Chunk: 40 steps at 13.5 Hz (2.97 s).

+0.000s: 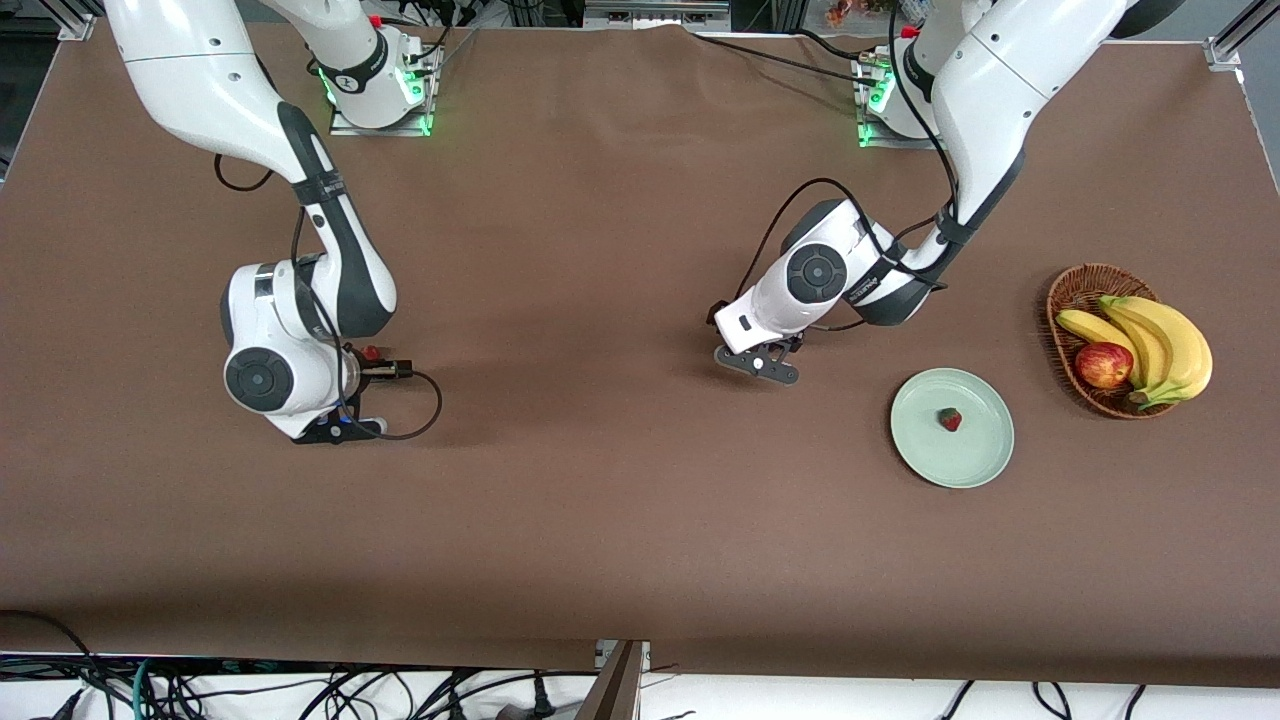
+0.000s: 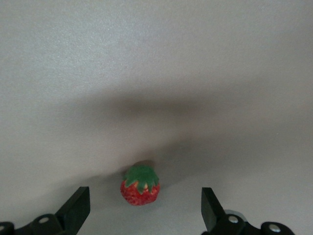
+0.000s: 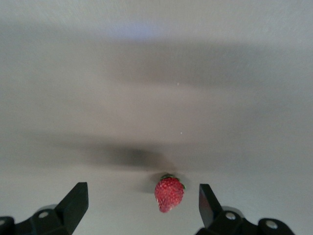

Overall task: Collect all strawberries into plate
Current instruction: 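Move the left gripper to the strawberry while the right gripper reaches another, then grasp a strawberry with each gripper and lift both, then lower the strawberry onto the plate while the right gripper carries another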

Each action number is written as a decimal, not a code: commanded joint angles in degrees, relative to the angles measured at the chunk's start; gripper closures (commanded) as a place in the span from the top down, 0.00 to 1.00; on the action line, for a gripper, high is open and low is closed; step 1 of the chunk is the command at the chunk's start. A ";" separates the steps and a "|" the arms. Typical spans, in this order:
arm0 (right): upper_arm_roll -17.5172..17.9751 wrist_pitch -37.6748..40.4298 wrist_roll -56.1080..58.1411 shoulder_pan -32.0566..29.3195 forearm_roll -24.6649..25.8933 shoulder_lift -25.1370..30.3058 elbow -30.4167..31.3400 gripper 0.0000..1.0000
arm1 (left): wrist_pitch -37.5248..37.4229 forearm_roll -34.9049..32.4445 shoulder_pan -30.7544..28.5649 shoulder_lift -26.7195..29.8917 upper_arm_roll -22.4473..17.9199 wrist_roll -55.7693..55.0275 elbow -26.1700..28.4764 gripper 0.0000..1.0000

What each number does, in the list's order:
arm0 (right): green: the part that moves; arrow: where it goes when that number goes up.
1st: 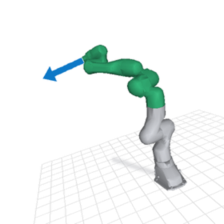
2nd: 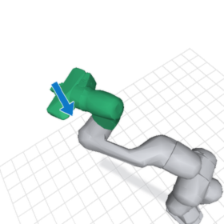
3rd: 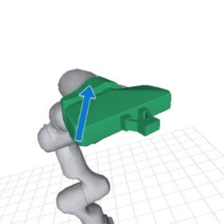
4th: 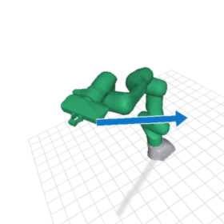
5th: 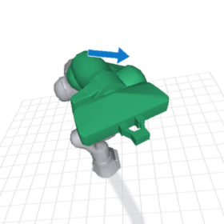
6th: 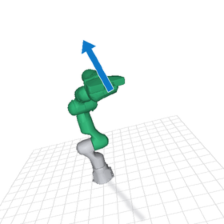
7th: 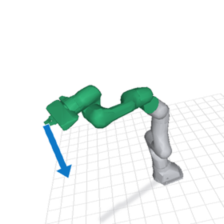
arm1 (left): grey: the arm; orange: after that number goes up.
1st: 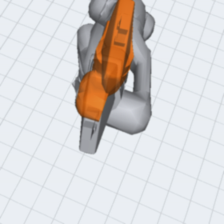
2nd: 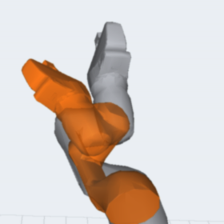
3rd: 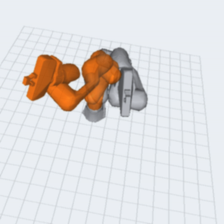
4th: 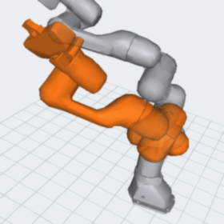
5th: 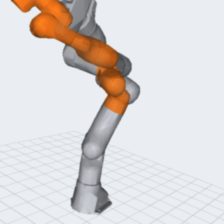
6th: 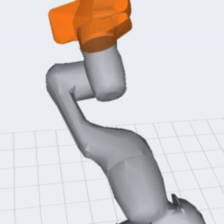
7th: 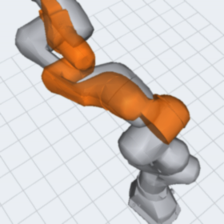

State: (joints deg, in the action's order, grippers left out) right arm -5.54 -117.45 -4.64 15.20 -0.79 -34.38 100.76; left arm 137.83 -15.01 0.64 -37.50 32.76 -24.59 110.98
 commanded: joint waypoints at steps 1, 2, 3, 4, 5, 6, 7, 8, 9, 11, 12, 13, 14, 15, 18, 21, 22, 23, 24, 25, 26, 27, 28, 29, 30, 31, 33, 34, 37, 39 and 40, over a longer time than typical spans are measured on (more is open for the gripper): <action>0.00 -7.85 2.08 -0.25 -0.53 4.85 9.69 1.00 | 1.03 -2.66 0.06 -0.47 -0.33 -1.43 0.20 0.77; -0.08 -8.75 3.22 -0.34 -0.53 5.02 10.50 1.00 | 1.03 -2.66 0.06 -0.47 -0.24 -1.43 0.20 0.58; -0.17 -8.76 3.75 -0.52 -0.53 5.03 10.59 1.00 | 1.03 -2.66 0.15 -0.47 -0.33 -1.08 0.03 0.44; -0.35 -8.76 4.11 -0.78 -0.53 5.03 10.77 1.00 | 1.03 -3.01 0.06 -0.47 -0.24 -0.90 0.02 0.33; -0.35 -9.28 4.72 -0.87 -0.53 5.03 11.29 1.00 | 0.95 -3.36 0.06 -0.38 -0.24 -0.81 0.02 0.24; -0.35 -10.07 4.99 -1.04 -0.53 5.03 11.91 1.00 | 0.77 -3.36 -0.11 -0.03 -0.24 -0.73 0.02 0.14; -0.44 -10.77 5.43 -1.04 -0.53 5.03 12.43 1.00 | 0.25 -3.36 -0.46 0.32 -0.15 -0.81 -0.06 0.07; -0.44 -11.30 5.78 -1.13 -0.53 5.03 12.70 1.00 | -0.63 -3.36 -0.73 1.54 0.02 -0.99 -0.15 0.05; -0.44 -11.48 5.78 -1.22 -0.53 5.03 12.96 0.99 | -3.68 -3.36 -0.82 2.86 0.02 -0.90 -0.50 0.05; -0.44 -11.66 5.78 -1.22 -0.53 5.03 13.14 0.90 | -13.24 -3.28 -0.99 5.33 -0.06 1.80 -3.56 0.05; -0.44 -11.57 5.87 -1.22 -0.53 4.94 13.14 0.79 | -17.64 -3.28 -1.52 5.51 -0.07 4.69 -5.67 0.05; -0.44 -11.57 6.83 -1.22 -0.53 4.94 13.14 0.67 | -21.08 -3.28 -2.04 5.51 -0.07 7.51 -7.25 0.05; -0.52 -11.57 7.88 -1.48 -0.53 4.94 13.14 0.56 | -23.46 -3.28 -3.27 5.60 -0.07 11.80 -8.40 0.05; -0.44 -11.57 8.50 -2.09 -0.53 4.85 13.14 0.48 | -24.71 -3.28 -5.02 5.60 -0.07 16.63 -9.20 0.06; -0.44 -11.48 9.82 -2.36 -0.53 4.67 13.06 0.29 | -24.72 -3.19 -11.70 5.51 0.02 34.63 -9.55 0.06; -0.44 -11.40 9.82 -2.45 -0.53 4.59 12.88 0.20 | -22.97 -2.66 -16.98 3.85 -0.06 49.25 -10.43 0.06; -0.44 -11.40 9.74 -2.36 -0.53 4.59 12.79 0.20 | -22.00 -2.66 -18.03 3.23 -0.07 52.85 -10.52 0.06; -0.35 -11.40 9.74 -2.36 -0.62 4.59 12.70 0.18 | -20.25 -3.01 -19.00 2.44 -0.15 56.54 -10.52 0.06; -0.17 -11.40 9.56 -2.36 -0.62 4.59 12.09 0.16 | -17.80 -3.01 -20.32 1.30 -0.15 61.10 -10.44 0.06; 0.26 -11.22 9.04 -2.28 -0.71 4.59 10.78 0.16 | -15.60 -3.01 -21.90 -0.10 -0.15 65.59 -10.52 0.06; 1.14 -11.22 8.77 -1.84 -1.32 4.41 9.46 0.16 | -13.93 -3.01 -22.96 -1.25 -0.15 69.29 -10.52 0.06; 2.71 -11.13 7.90 -1.49 -4.37 4.24 7.54 0.16 | -12.69 -2.93 -23.58 -1.87 -0.15 71.76 -10.52 0.06; 4.03 -11.13 6.24 -0.96 -7.79 2.93 5.26 0.16 | -11.81 -2.92 -23.93 -2.13 -0.24 73.70 -10.52 0.06; 5.44 -11.31 4.39 0.00 -9.83 1.79 2.97 0.16 | -11.71 -2.92 -24.02 -2.22 -0.24 74.50 -10.61 0.08; 6.15 -11.66 1.16 1.92 -10.54 0.90 1.21 0.16 | -11.71 -2.84 -23.93 -2.22 -0.24 74.51 -10.61 0.23; 6.24 -11.66 -3.92 4.12 -10.72 0.37 -0.90 0.16 | -11.71 -2.66 -23.93 -2.22 -0.24 74.42 -10.70 0.63; 6.24 -11.66 -16.39 9.91 -10.73 -2.87 -7.39 0.16 | -11.89 -2.48 -24.02 -2.40 -0.24 74.68 -11.14 1.00; 6.24 -11.75 -22.37 12.73 -10.73 -4.80 -10.38 0.16 | -12.32 -2.48 -24.02 -2.31 -0.24 74.68 -11.14 1.00; 6.24 -12.97 -36.89 19.94 -10.64 -9.99 -18.56 0.16 | -15.03 -2.31 -23.85 -1.44 0.11 72.93 -11.14 1.00; 6.24 -19.00 -45.24 24.42 -10.64 -13.41 -22.00 0.17 | -18.46 -2.31 -23.85 -0.12 1.16 67.51 -11.14 1.00; 6.24 -22.78 -48.33 26.27 -10.64 -14.82 -23.32 0.17 | -20.65 -2.31 -23.76 0.41 2.12 64.35 -11.14 1.00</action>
State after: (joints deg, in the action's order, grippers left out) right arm 1.41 -135.93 -47.41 38.43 -10.64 -44.85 82.83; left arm 121.49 -17.05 -23.22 -39.23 33.28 44.74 100.07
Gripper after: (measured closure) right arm 0.687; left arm 0.000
